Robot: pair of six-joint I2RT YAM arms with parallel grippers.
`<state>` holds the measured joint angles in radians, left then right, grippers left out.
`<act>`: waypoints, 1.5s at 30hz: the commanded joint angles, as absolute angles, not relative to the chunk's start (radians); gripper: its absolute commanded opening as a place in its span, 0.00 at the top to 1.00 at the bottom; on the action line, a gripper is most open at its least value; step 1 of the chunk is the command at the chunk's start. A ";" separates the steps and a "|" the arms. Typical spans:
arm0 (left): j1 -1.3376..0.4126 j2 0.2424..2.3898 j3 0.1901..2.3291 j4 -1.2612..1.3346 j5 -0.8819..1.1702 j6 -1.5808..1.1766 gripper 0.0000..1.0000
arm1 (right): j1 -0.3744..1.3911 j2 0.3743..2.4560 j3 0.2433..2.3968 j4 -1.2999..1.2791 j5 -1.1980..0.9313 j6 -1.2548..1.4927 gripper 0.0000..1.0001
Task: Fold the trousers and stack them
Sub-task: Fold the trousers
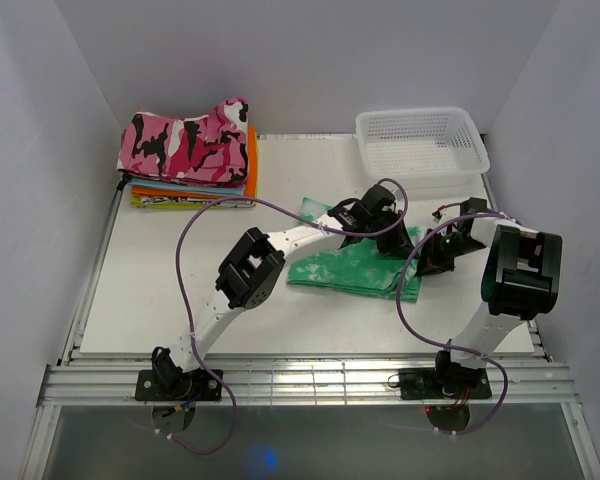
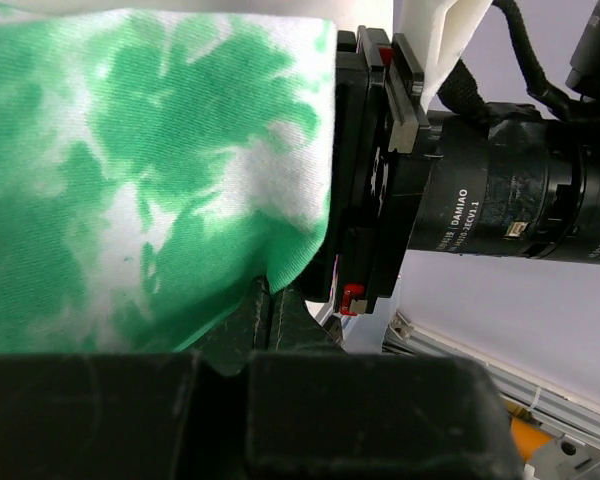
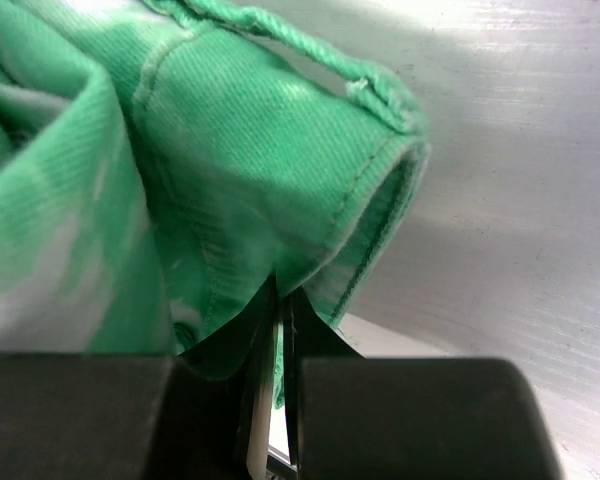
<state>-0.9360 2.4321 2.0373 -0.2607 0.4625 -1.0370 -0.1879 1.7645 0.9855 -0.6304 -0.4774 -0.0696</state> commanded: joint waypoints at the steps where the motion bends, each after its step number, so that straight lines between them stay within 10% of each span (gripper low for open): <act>1: -0.956 2.416 2.068 -0.213 0.505 -1.063 1.00 | -0.189 1.821 0.942 -0.555 -0.287 -0.104 0.92; 25: -0.965 2.492 2.002 -0.060 0.569 -1.124 0.94 | -0.189 1.804 0.968 -0.615 -0.370 -0.138 0.92; 32: -0.960 2.536 2.022 -0.055 0.572 -1.104 0.75 | -0.209 1.787 1.060 -0.753 -0.339 -0.209 0.88; 37: -0.934 2.517 2.020 -0.040 0.580 -1.055 0.43 | -0.262 1.770 1.101 -0.833 -0.298 -0.302 0.82; 45: -0.888 2.389 2.013 -0.060 0.589 -0.974 0.04 | -0.350 1.755 1.279 -0.985 -0.281 -0.440 0.51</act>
<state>-0.9222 2.5275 2.0266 -0.0349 0.5968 -1.0302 -0.3283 1.7767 1.1728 -0.8974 -0.3012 -0.3523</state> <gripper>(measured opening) 0.919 0.468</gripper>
